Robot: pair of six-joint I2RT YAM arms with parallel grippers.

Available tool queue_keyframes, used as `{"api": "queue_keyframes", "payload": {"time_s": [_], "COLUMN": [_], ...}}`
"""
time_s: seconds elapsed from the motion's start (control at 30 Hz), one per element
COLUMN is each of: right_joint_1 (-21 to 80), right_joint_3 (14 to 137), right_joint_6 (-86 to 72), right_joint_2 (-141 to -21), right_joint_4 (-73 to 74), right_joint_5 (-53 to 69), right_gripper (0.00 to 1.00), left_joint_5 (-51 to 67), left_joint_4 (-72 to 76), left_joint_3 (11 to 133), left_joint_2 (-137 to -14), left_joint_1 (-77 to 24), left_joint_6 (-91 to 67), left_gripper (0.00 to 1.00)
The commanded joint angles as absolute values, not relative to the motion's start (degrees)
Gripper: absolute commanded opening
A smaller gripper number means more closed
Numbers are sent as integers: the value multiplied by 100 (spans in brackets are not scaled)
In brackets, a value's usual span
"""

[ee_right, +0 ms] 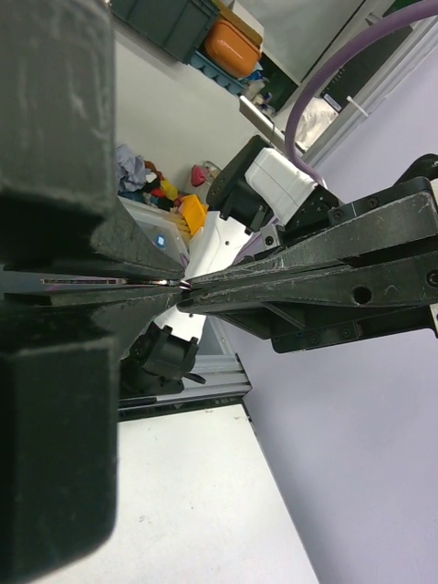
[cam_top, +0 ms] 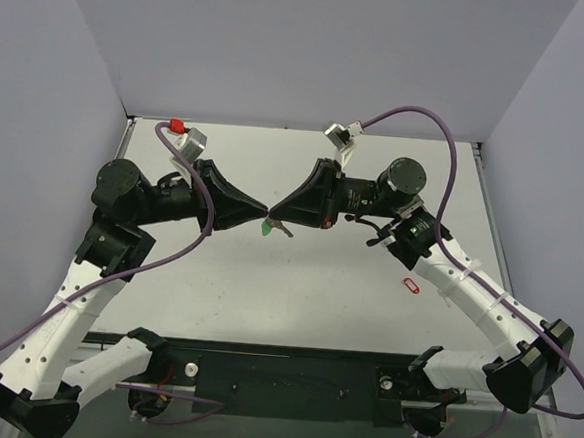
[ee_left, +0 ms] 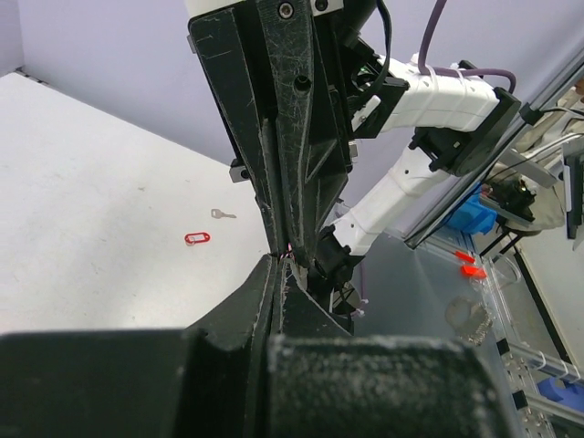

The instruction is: Remove the keys from the keyring

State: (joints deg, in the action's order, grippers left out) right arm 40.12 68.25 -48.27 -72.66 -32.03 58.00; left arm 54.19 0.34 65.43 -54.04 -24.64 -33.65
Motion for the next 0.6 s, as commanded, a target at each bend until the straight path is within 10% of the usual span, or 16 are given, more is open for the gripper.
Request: {"api": "queue_keyframes", "payload": {"time_s": [0.0,0.27,0.57], "right_joint_1": [4087,4113,4104], "right_joint_3": [6952,6943,6908], "right_joint_6": [-4869,-4992,-4940], "right_joint_2": [-7400,-7435,-7383], "right_joint_4": [-3656,-3814,-3762], "right_joint_5": [5616,5555,5494], "right_gripper": [6,33,35], "left_joint_5": [5036,4685,4158], "left_joint_4": [396,202,9], "left_joint_3": [6478,6601,6609], "left_joint_2": [-5247,-5212,-5133], "left_joint_1": [-2470,-2461,-2470], "left_joint_6": [-3498,-3401,-3270], "left_gripper": [0,0,0]}}
